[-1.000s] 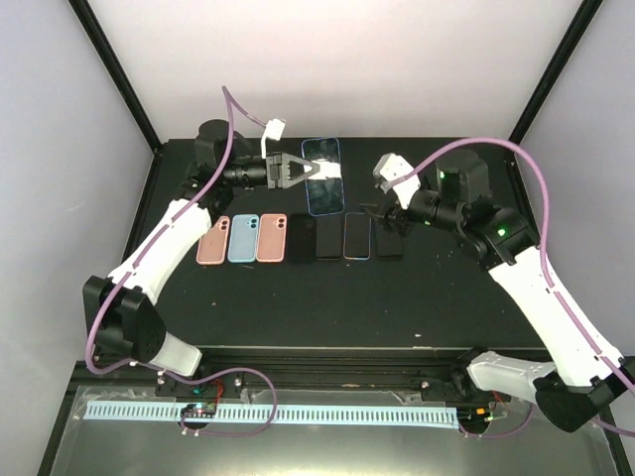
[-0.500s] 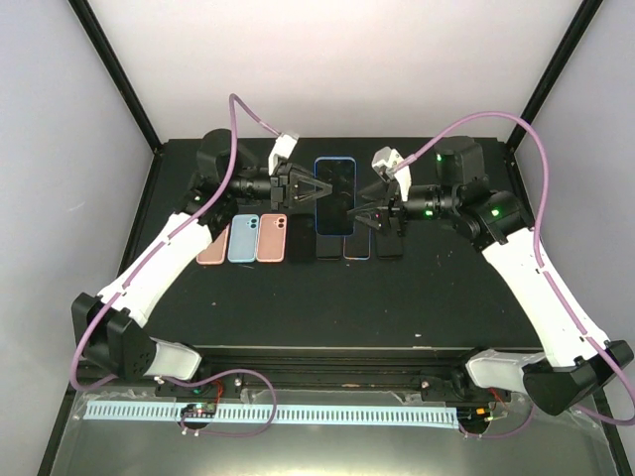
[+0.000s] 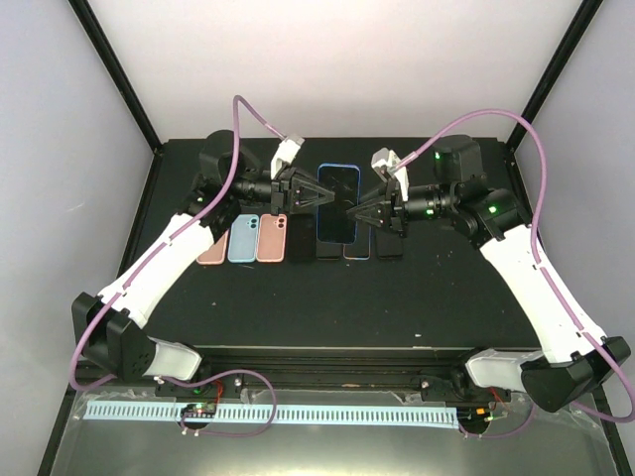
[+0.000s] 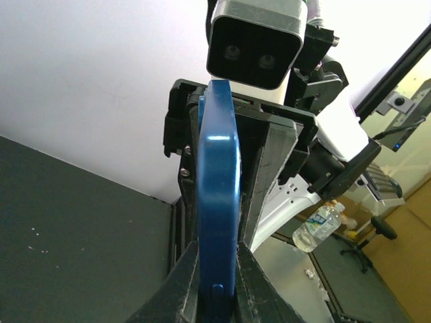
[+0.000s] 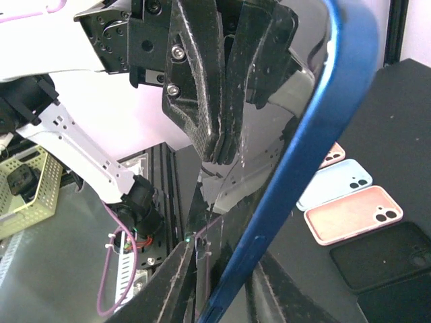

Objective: Take the phone out of the phone case
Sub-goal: Place the phone at the center of the board.

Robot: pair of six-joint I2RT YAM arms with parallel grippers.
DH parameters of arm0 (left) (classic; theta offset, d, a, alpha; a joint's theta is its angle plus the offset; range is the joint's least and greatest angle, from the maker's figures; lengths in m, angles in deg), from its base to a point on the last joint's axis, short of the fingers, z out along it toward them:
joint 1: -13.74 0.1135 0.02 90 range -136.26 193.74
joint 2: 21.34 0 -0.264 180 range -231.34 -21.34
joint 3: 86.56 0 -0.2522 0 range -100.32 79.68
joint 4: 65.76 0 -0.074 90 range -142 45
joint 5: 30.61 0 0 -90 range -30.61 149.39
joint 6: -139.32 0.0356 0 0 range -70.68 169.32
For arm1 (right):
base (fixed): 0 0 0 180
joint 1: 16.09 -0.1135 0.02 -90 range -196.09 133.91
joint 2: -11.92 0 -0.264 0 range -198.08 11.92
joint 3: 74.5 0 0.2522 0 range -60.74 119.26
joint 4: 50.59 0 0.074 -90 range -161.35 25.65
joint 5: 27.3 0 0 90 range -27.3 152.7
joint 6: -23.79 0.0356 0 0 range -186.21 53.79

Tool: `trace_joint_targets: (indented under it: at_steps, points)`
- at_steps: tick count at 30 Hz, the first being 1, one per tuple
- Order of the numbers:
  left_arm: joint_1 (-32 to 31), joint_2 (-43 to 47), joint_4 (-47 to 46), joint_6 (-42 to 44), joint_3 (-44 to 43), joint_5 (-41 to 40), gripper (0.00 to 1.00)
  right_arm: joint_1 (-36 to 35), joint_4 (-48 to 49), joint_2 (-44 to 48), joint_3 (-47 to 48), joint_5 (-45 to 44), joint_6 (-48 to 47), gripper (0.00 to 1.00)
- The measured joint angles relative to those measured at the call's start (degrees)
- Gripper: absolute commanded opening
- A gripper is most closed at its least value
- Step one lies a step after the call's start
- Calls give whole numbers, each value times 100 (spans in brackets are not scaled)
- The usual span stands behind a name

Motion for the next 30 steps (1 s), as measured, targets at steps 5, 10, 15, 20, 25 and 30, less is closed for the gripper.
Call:
trace_joint_targets:
  at_steps: [5,10,15,20,25,30]
  points:
    - [-46,0,-28,13,0,87,2,7,-7,-11,0,125,52,14]
    - [-48,0,-136,133,0,116,2,66,-11,-55,0,317,221,5]
    - [-57,0,-262,173,2,151,2,118,20,-66,0,503,317,1]
    - [-59,0,-345,127,2,184,2,157,76,-66,-37,629,337,1]
    - [-59,-4,-437,7,35,186,7,227,170,-66,-109,758,444,1]
    - [-61,-9,-400,-92,33,81,37,315,289,-66,-201,804,468,1]
